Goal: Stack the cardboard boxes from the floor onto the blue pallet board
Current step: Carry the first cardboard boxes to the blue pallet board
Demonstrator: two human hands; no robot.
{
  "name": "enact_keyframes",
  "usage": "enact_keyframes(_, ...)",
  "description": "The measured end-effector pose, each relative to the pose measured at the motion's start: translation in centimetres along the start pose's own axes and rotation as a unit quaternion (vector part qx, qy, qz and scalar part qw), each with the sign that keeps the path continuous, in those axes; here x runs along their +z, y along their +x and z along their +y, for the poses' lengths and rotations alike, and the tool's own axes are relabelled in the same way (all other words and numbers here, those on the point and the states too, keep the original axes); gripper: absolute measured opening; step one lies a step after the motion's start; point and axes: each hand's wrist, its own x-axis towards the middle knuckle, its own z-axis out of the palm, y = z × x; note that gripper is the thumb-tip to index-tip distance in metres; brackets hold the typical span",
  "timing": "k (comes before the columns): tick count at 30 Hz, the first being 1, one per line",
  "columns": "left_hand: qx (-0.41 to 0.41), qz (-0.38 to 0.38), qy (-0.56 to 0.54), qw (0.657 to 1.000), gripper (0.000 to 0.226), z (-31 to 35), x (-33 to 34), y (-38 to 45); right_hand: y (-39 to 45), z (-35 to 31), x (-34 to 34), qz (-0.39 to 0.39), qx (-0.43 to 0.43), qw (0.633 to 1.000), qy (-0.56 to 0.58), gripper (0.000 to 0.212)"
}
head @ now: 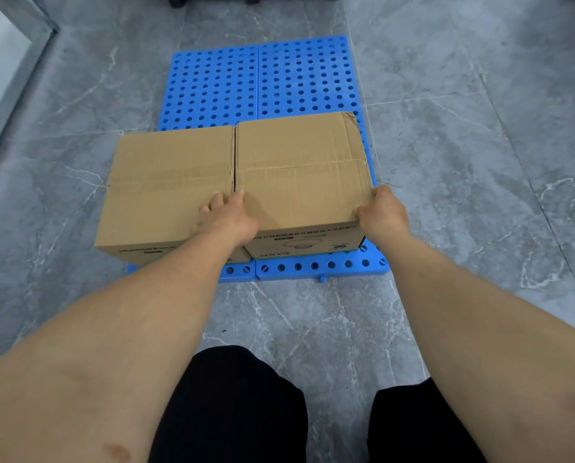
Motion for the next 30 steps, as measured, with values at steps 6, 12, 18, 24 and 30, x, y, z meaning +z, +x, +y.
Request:
enact_keyframes(6, 0.005, -0.005, -0.021, 1.000, 0.066, -0.5, 0.0, 0.4, -0.2, 0.1, -0.3, -0.014, -0.004, 0.999, -0.033, 0.025)
enact_keyframes(12, 0.010, 0.020, -0.016, 1.000, 0.058, -0.5, 0.4, 0.1, -0.5, 0.2, -0.1, -0.009, -0.012, 0.999, -0.051, 0.025)
enact_keyframes(18, 0.014, 0.017, -0.011, 1.000, 0.058, -0.4, 0.3, -0.3, -0.4, 0.1, 0.1, -0.007, -0.016, 0.999, -0.040, 0.026)
enact_keyframes(24, 0.025, 0.012, -0.009, 1.000, 0.063, -0.8, -0.5, -0.3, -0.8, -0.3, -0.3, 0.007, -0.028, 0.997, -0.078, 0.037)
enact_keyframes(30, 0.049, 0.157, -0.059, 0.985, 0.052, -1.3, -0.3, -0.6, -1.4, -3.2, 0.9, 0.142, -0.200, 0.960, -0.137, 0.041)
